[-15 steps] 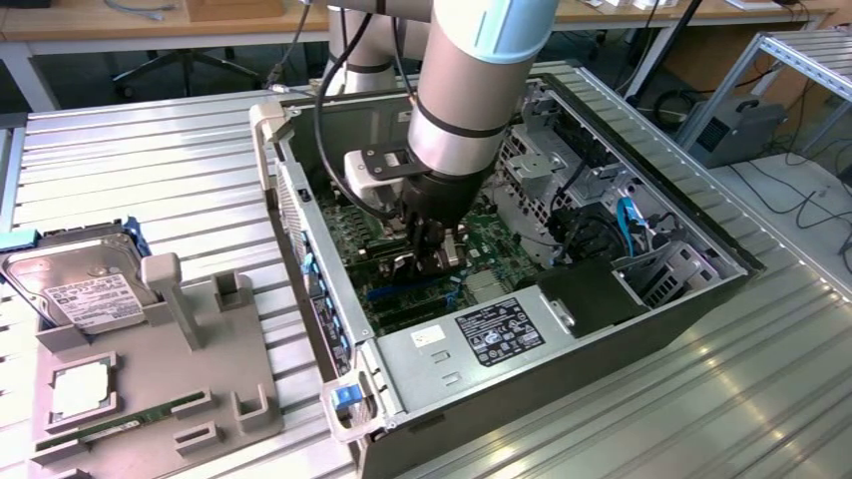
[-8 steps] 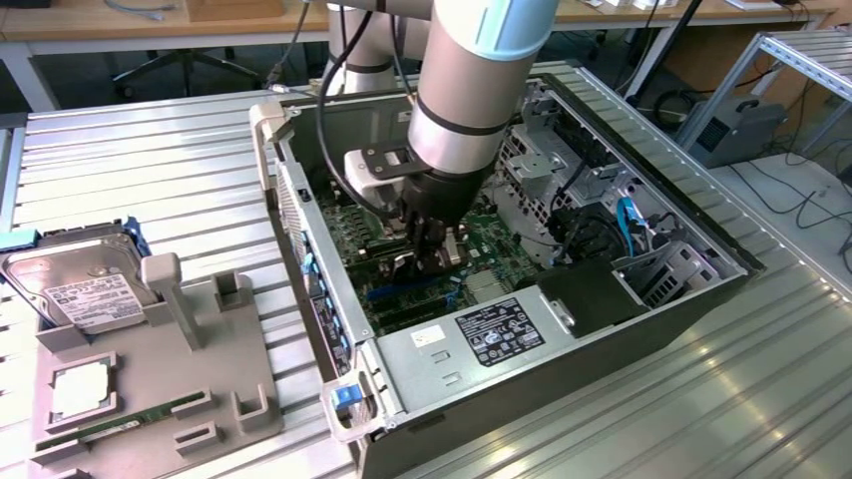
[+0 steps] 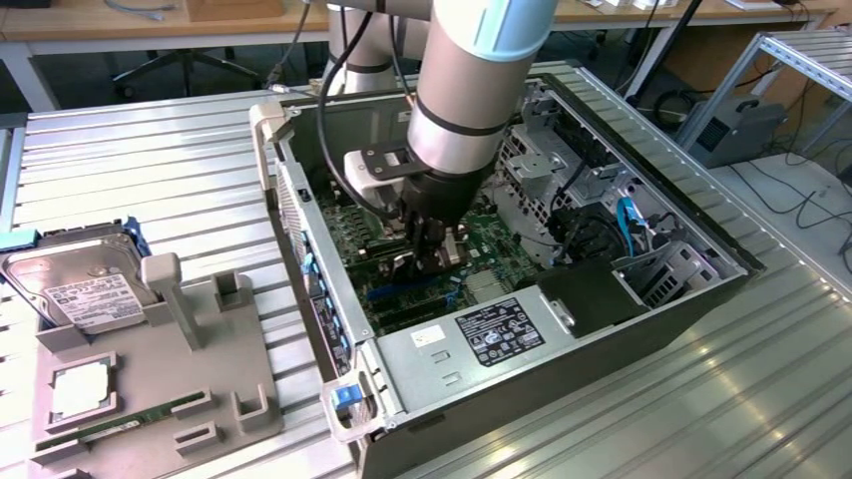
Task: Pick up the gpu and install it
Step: 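Insert the gpu into the slot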
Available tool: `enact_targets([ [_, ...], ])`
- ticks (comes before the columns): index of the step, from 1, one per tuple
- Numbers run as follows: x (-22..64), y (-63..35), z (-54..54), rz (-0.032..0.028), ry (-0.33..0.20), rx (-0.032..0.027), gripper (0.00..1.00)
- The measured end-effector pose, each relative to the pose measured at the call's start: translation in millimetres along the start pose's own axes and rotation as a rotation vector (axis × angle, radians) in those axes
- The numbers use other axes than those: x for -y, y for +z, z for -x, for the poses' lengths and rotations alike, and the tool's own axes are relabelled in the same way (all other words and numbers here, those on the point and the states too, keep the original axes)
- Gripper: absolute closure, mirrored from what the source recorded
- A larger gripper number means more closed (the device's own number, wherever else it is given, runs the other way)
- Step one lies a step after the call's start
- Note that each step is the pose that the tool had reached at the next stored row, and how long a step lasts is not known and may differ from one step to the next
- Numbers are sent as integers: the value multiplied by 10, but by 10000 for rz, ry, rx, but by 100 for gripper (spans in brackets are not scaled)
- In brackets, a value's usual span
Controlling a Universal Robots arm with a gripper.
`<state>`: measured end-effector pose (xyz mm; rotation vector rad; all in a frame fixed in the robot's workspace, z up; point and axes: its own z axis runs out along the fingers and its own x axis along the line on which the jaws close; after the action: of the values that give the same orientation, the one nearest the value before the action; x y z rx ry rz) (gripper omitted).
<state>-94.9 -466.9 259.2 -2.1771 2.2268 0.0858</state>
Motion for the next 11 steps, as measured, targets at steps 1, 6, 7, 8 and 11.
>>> enact_targets([
  [1,0,6,0,-1,0,2,73],
  [6,0,41,-2,1,0,-2,73],
  [7,0,44,-3,1,0,-1,73],
  [8,1,45,-3,1,0,-1,73],
  [11,1,47,-3,-1,0,2,73],
])
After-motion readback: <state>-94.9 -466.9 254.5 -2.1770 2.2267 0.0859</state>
